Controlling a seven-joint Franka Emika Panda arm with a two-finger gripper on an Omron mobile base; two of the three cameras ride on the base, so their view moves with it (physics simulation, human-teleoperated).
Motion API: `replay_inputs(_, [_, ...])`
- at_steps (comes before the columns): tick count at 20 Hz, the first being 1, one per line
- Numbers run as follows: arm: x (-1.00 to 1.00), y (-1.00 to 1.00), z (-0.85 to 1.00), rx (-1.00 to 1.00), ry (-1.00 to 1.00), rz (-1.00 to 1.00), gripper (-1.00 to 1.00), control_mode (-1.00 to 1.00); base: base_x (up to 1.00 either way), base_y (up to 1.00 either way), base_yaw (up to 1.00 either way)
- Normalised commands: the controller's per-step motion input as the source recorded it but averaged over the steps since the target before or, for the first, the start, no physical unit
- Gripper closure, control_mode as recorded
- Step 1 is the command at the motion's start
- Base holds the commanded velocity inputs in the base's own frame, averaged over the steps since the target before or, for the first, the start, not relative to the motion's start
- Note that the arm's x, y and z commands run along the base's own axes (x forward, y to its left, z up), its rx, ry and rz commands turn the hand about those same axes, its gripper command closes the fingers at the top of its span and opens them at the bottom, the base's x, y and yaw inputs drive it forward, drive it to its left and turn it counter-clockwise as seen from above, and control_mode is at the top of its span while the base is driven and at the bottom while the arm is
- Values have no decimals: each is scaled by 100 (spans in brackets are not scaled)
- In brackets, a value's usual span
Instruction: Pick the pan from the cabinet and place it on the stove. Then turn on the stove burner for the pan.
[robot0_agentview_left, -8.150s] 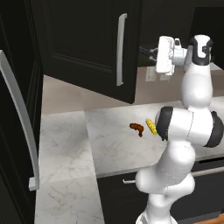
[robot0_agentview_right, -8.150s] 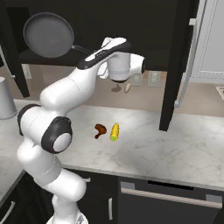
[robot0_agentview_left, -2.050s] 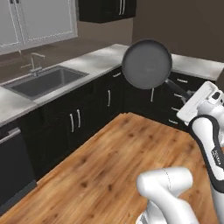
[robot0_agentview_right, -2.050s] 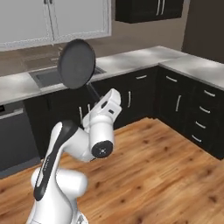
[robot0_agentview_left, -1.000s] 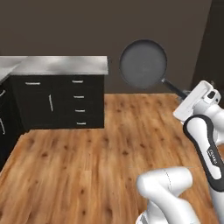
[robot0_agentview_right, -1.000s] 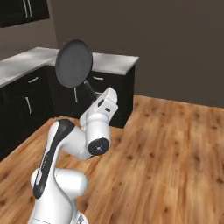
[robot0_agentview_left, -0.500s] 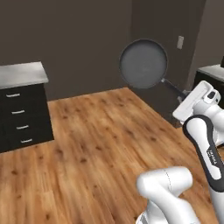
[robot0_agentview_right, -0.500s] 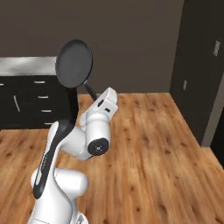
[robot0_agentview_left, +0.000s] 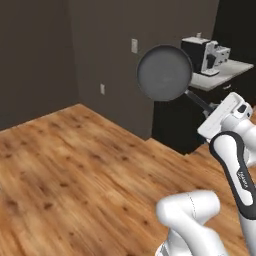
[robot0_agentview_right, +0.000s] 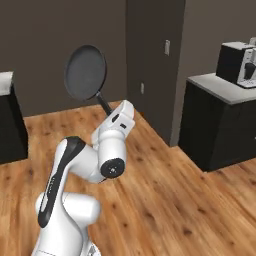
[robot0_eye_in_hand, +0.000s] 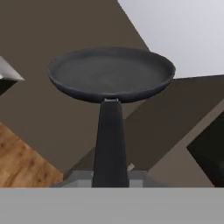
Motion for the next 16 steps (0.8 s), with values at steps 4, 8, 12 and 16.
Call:
replay_inputs(4, [0, 0, 0, 0, 0, 0, 100, 100, -1, 1, -56])
replay_inputs(8, [0, 0, 0, 0, 0, 0, 100, 100, 0, 1, -55])
replay_inputs(12, [0, 0, 0, 0, 0, 0, 100, 100, 0, 0, -54])
replay_inputs(16, [0, 0, 0, 0, 0, 0, 100, 100, 0, 0, -53])
